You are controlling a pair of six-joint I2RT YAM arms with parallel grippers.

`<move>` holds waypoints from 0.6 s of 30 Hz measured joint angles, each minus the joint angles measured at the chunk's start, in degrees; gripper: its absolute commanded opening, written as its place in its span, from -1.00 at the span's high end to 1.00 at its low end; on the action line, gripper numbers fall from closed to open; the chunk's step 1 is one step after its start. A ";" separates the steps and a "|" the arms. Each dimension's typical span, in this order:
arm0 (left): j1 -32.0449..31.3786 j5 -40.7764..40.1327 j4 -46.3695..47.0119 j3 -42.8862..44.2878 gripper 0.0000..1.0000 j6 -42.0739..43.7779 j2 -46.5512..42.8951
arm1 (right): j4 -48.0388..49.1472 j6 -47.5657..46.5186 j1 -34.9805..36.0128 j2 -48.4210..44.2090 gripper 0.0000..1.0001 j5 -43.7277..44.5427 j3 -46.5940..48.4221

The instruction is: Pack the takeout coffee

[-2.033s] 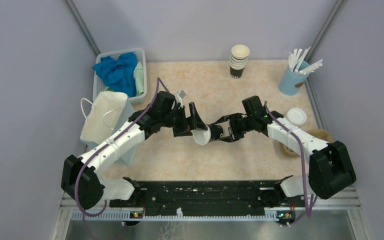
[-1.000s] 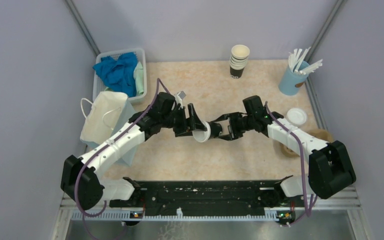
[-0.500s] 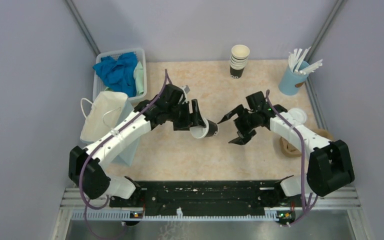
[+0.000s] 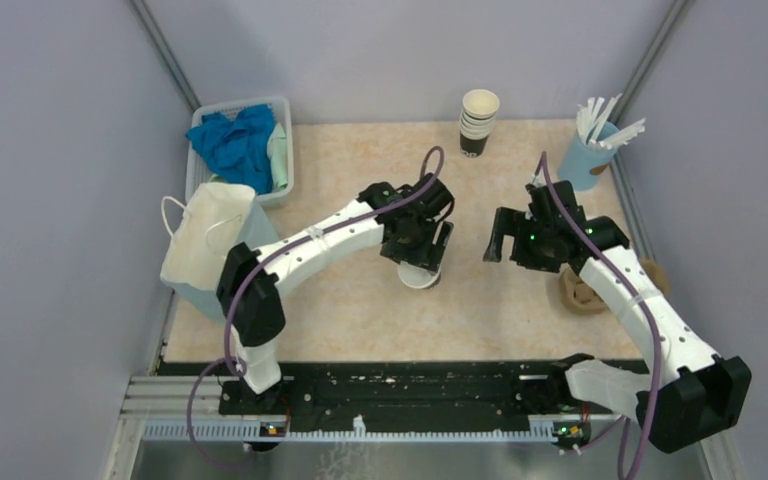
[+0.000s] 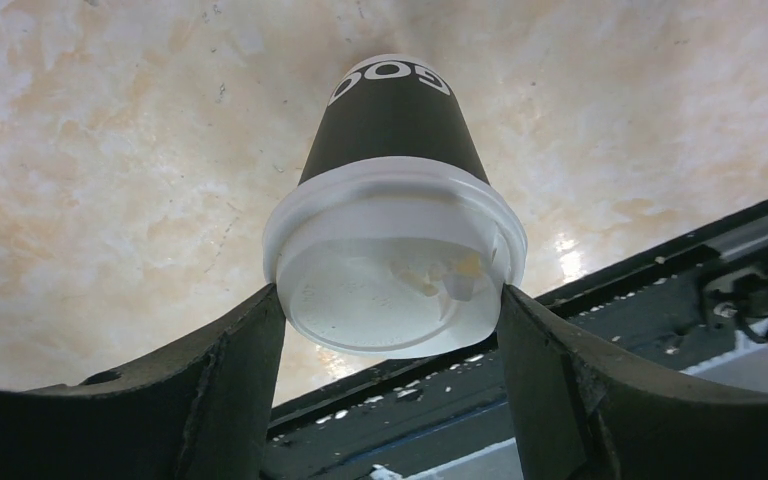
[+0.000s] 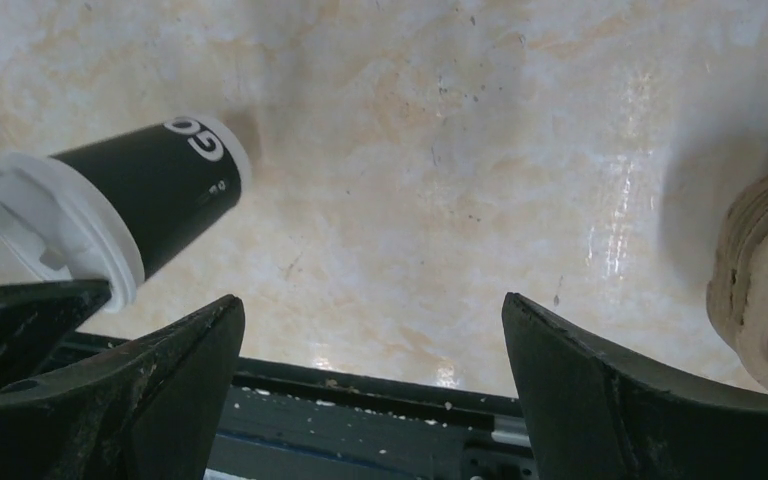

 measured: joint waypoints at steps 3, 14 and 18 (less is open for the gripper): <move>-1.57 -2.10 -3.76 4.13 -0.62 2.08 4.33 | -1.36 -2.08 0.00 -2.43 -0.97 -0.04 -2.32; -3.52 -3.08 -8.83 10.62 -0.96 6.86 9.94 | -4.50 -4.37 0.00 -6.82 -0.97 -1.70 -5.55; -3.50 -3.08 -9.42 13.11 -0.97 7.63 10.36 | -4.76 -4.92 0.00 -7.43 -0.97 -2.80 -5.55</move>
